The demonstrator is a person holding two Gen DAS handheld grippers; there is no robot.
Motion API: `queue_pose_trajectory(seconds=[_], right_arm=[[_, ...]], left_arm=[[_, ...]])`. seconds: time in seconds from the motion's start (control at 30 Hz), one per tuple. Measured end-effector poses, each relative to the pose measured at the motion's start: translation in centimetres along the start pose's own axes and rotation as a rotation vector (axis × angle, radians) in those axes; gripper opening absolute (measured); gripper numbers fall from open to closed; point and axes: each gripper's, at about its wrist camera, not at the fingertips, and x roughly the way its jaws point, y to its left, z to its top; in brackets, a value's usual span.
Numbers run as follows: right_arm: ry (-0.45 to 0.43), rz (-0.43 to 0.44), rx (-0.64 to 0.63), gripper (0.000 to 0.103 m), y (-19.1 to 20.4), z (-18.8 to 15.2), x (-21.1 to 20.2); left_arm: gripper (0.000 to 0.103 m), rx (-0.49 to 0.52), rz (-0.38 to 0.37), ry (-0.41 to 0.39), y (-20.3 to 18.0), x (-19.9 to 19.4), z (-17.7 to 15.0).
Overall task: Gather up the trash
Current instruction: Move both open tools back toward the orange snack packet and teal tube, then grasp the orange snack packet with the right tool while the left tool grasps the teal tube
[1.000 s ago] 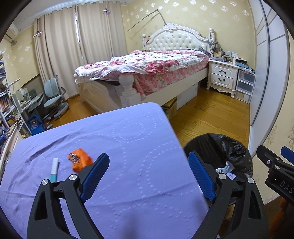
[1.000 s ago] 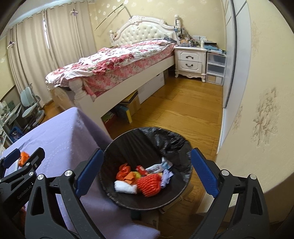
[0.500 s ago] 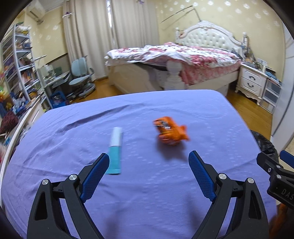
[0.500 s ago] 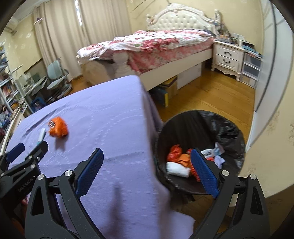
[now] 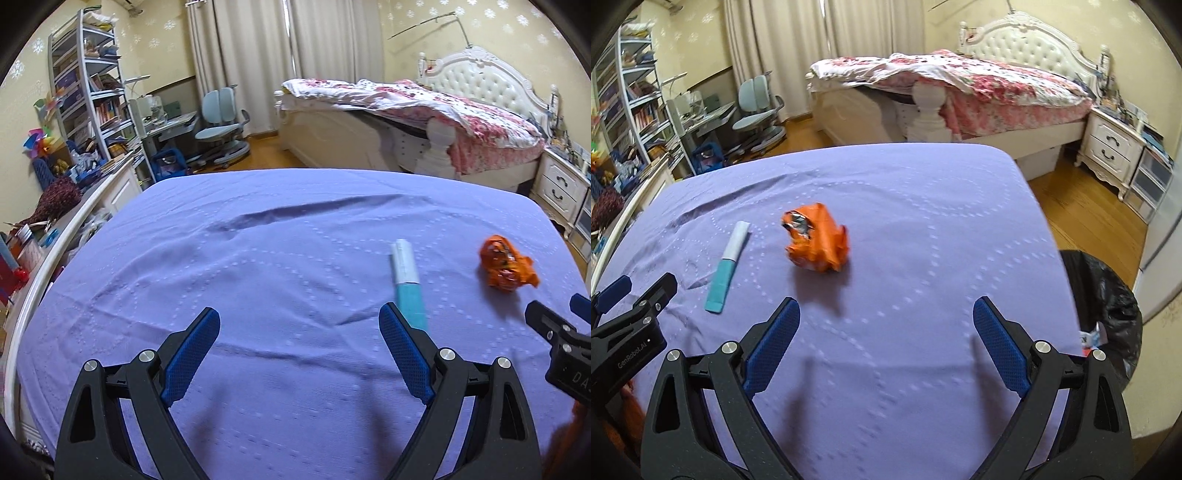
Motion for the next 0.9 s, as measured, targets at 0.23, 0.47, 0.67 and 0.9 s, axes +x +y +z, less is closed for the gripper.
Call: queue_pose_trajectory(seconds=[0.23, 0.47, 0.67, 0.9], right_arm=[[0.029, 0.008, -0.046, 0.073, 3.9, 1.9, 2.7], [0.053, 0.042, -0.059, 0.042, 4.5, 2.5, 3.7], [0.049, 0.025, -0.038, 0.041, 3.4, 1.5, 2.6], [0.049, 0.001, -0.015, 0.041, 1.1, 0.7, 1.6]], left_arm=[[0.088, -0.033, -0.005, 0.034, 2.1, 1.2, 0.1], [0.088, -0.019, -0.016, 0.030, 1.8, 1.2, 0.2], [0.088, -0.011, -0.053, 0.035, 0.4, 1.0, 0.3], [0.088, 0.025, -0.099, 0.026, -2.1, 0.7, 0.4]])
